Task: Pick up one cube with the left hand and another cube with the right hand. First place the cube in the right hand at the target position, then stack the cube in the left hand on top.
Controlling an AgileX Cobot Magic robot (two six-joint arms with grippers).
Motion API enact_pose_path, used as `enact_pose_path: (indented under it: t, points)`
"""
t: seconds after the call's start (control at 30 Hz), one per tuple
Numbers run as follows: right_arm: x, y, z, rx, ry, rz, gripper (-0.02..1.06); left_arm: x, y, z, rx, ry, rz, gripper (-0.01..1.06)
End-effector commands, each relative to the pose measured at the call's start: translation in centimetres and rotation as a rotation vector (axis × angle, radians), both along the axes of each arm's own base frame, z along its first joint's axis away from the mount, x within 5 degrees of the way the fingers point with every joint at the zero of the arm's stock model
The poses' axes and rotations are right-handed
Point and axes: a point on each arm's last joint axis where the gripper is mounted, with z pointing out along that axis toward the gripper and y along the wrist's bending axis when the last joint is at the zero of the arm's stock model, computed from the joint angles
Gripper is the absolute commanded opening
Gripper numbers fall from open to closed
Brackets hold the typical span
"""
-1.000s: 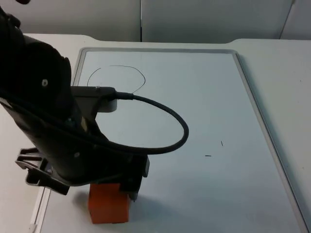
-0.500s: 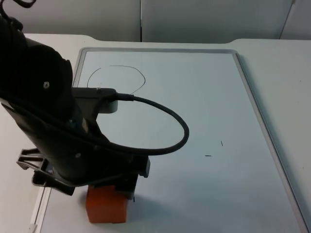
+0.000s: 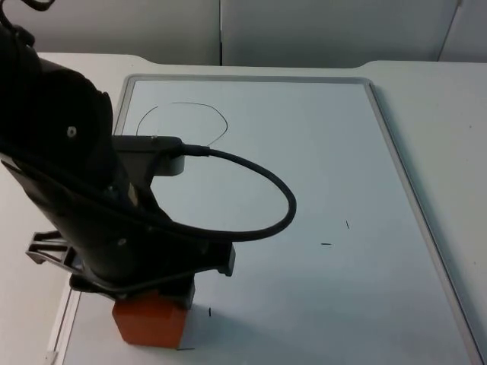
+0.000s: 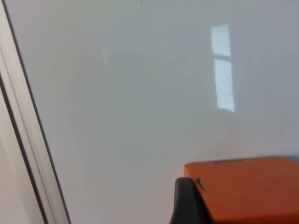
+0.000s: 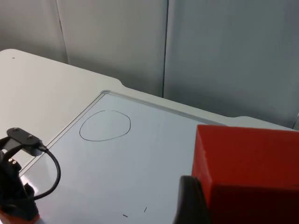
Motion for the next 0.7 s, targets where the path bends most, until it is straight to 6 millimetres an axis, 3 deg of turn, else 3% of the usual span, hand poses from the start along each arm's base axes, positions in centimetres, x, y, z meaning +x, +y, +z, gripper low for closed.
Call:
enact_pose_path:
  t: [0.0,0.03,0.17,0.2,0.33,0.37,0.5,0.53,0.67]
  points:
    - [0.0,0.0,0.1,0.0,-0.03,0.007,0.0,-0.1,-0.2,1.6,-0.033,-0.04,-0.007,0.17]
    - [0.0,0.0,0.1,0.0,-0.03,0.007,0.0,-0.1,-0.2,1.6,-0.033,-0.04,-0.007,0.17]
    - [0.0,0.0,0.1,0.0,-0.03,0.007,0.0,-0.7,0.4,6.1,-0.087,-0.143,-0.035,0.17]
    - [0.0,0.0,0.1,0.0,-0.03,0.007,0.0,-0.7,0.4,6.1,-0.087,-0.143,-0.035,0.17]
    - [0.0,0.0,0.1,0.0,-0.03,0.007,0.0,-2.2,1.8,11.0,-0.132,-0.256,-0.064,0.17]
    - [0.0,0.0,0.1,0.0,-0.03,0.007,0.0,-2.2,1.8,11.0,-0.132,-0.256,-0.064,0.17]
    - [0.0,0.0,0.1,0.0,-0.03,0.007,0.0,-4.3,3.9,15.9,-0.186,-0.409,-0.089,0.17]
    - [0.0,0.0,0.1,0.0,-0.03,0.007,0.0,-4.3,3.9,15.9,-0.186,-0.409,-0.089,0.17]
    - [0.1,0.0,0.2,0.001,-0.041,0.006,0.0,-6.7,6.8,19.7,-0.148,-0.58,-0.139,0.17]
